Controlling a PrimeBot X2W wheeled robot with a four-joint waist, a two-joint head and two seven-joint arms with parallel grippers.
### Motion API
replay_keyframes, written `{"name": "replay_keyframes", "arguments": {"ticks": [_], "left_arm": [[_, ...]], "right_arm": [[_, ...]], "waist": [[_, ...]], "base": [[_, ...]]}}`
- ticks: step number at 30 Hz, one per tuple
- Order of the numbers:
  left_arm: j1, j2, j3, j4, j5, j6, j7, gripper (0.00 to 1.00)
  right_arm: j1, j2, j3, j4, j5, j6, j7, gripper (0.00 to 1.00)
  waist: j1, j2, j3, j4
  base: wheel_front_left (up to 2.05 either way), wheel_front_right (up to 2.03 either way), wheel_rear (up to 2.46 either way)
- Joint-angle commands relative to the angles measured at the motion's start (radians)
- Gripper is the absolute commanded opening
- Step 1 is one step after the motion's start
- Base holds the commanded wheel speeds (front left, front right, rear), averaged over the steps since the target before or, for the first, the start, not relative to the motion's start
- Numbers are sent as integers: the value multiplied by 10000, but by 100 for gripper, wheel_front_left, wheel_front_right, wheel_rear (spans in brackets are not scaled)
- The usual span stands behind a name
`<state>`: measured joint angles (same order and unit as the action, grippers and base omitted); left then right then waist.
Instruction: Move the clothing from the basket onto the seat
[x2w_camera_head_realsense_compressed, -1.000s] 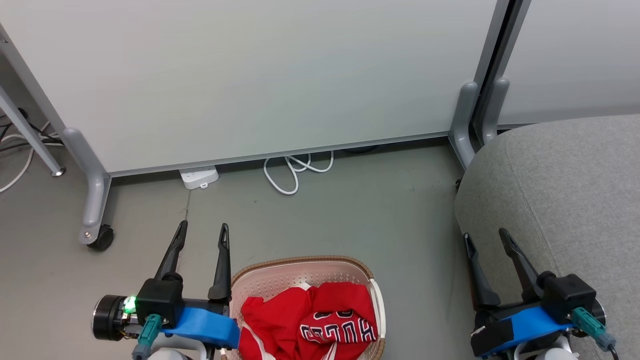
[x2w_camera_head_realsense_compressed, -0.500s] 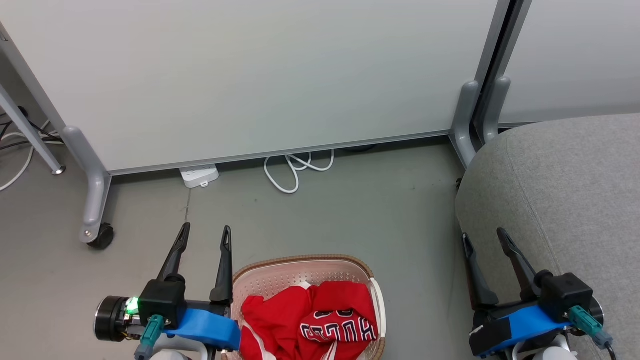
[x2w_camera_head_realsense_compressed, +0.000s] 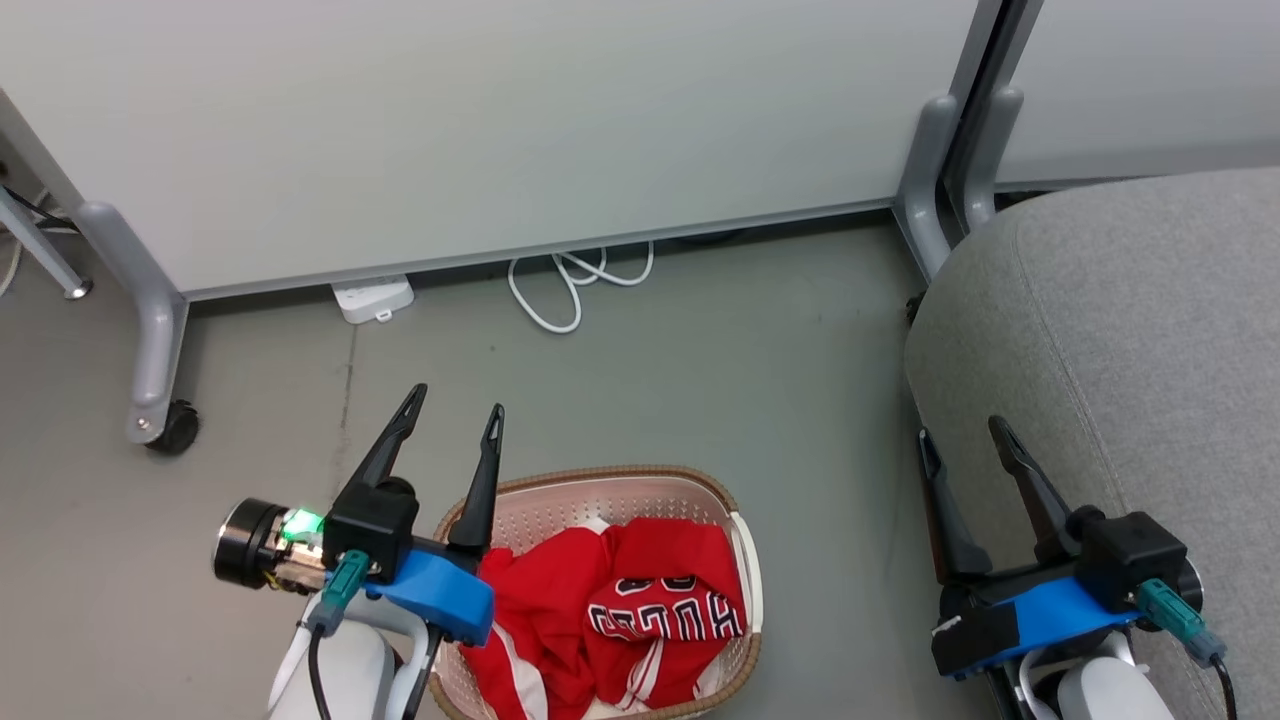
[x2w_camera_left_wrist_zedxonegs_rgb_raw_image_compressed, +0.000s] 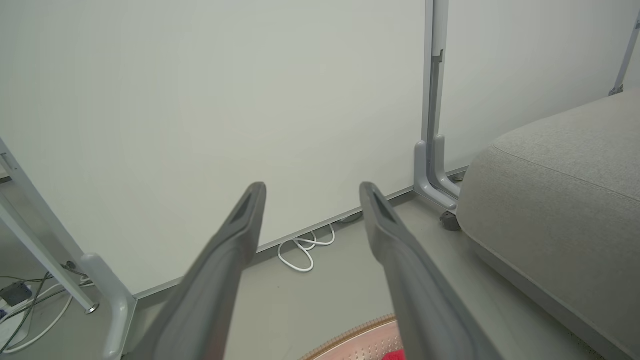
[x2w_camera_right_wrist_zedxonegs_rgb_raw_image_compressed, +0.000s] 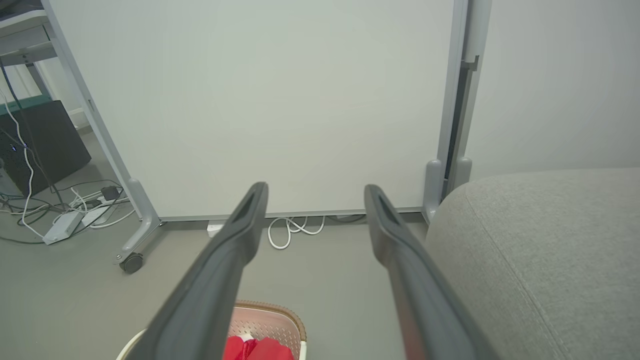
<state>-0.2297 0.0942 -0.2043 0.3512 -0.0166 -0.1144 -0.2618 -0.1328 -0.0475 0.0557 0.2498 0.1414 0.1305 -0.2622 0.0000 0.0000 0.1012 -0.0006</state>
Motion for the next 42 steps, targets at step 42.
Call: {"name": "replay_keyframes", "arguments": {"ticks": [42], "left_arm": [[-7367,2803,-10509,7774,-1374,-159,109,100]], "right_arm": [[-3603,-42,452,-1407,311,4,-39,100]], "waist": [[0,0,7324,-2073]], "base": [[0,0,0]]}}
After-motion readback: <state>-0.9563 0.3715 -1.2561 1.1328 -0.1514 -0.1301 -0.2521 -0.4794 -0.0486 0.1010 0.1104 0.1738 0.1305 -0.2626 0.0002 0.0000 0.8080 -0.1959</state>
